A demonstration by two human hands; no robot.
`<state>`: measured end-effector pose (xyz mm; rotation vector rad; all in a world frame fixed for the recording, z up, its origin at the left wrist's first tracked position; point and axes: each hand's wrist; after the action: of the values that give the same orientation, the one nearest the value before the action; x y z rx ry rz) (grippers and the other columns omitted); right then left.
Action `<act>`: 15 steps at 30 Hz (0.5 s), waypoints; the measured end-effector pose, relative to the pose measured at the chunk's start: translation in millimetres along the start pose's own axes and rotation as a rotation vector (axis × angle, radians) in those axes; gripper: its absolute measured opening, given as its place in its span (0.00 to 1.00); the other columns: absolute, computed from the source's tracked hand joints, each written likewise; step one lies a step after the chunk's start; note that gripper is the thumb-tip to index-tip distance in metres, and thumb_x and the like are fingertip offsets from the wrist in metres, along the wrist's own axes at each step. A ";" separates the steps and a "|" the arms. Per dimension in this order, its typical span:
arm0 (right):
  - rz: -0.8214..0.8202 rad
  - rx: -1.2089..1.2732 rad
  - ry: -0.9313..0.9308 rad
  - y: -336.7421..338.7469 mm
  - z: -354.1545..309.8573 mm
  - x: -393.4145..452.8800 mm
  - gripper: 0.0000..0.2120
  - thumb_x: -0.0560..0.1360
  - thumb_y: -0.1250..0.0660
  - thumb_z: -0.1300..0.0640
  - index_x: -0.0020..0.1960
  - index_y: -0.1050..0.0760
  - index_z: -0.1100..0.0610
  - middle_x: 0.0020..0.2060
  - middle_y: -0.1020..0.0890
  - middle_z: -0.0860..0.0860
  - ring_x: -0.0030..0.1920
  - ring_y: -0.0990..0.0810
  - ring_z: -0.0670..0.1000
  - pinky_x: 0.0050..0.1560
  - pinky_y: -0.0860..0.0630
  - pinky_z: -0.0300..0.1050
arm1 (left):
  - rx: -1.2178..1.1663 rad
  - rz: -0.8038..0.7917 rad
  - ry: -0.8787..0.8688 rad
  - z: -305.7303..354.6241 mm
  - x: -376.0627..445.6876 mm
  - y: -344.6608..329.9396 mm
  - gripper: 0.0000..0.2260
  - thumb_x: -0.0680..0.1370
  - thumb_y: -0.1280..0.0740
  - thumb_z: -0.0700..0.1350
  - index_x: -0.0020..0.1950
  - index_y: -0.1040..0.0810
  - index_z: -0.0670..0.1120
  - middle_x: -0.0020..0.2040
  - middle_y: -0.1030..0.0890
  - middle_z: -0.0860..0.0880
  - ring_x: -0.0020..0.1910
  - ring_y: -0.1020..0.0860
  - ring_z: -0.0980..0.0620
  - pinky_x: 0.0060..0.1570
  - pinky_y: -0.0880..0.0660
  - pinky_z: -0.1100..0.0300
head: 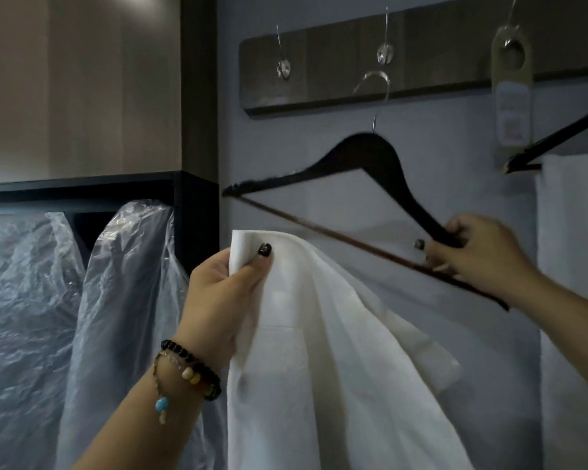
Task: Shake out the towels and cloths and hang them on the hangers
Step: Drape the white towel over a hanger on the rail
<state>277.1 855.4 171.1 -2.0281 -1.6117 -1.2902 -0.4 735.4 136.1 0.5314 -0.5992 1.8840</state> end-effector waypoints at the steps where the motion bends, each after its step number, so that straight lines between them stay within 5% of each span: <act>1: -0.041 0.046 -0.059 -5.5 10.9 -27.9 0.12 0.69 0.24 0.56 0.38 0.26 0.59 0.29 0.16 0.50 0.30 0.16 0.48 0.35 0.19 0.44 | -0.048 -0.006 0.054 -4.4 -4.9 0.1 0.08 0.76 0.30 0.47 0.45 0.18 0.41 0.40 0.16 0.41 0.38 0.19 0.45 0.36 0.21 0.52; 6: -0.067 0.136 -0.235 -25.6 46.7 -150.8 0.13 0.70 0.26 0.63 0.35 0.30 0.62 0.20 0.24 0.44 0.21 0.28 0.39 0.25 0.34 0.28 | -0.251 -0.057 0.356 -40.9 -36.3 -0.2 0.16 0.73 0.28 0.48 0.56 0.19 0.39 0.55 0.18 0.36 0.52 0.19 0.38 0.52 0.21 0.43; 9: -0.095 0.181 -0.310 -21.5 58.4 -205.8 0.05 0.72 0.27 0.59 0.40 0.23 0.57 0.27 0.20 0.46 0.28 0.22 0.43 0.33 0.29 0.34 | -0.308 -0.113 0.538 -66.5 -66.3 -3.6 0.25 0.69 0.26 0.50 0.62 0.22 0.38 0.61 0.23 0.33 0.61 0.25 0.32 0.60 0.28 0.36; 15: -0.209 0.410 -0.436 17.4 64.7 -277.5 0.10 0.76 0.33 0.61 0.46 0.16 0.48 0.29 0.22 0.51 0.30 0.25 0.45 0.33 0.30 0.33 | -0.352 -0.103 0.729 -94.1 -136.5 -30.0 0.24 0.69 0.28 0.48 0.61 0.22 0.37 0.54 0.19 0.36 0.51 0.21 0.38 0.56 0.24 0.43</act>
<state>324.1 709.0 -69.5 -2.0004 -2.1132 -0.5123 68.4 707.6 -15.2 -0.3451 -0.3840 1.6649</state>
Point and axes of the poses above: each hand's wrist, its own x-axis towards the middle knuckle, its own y-axis out of the back of the hand, z = x × y
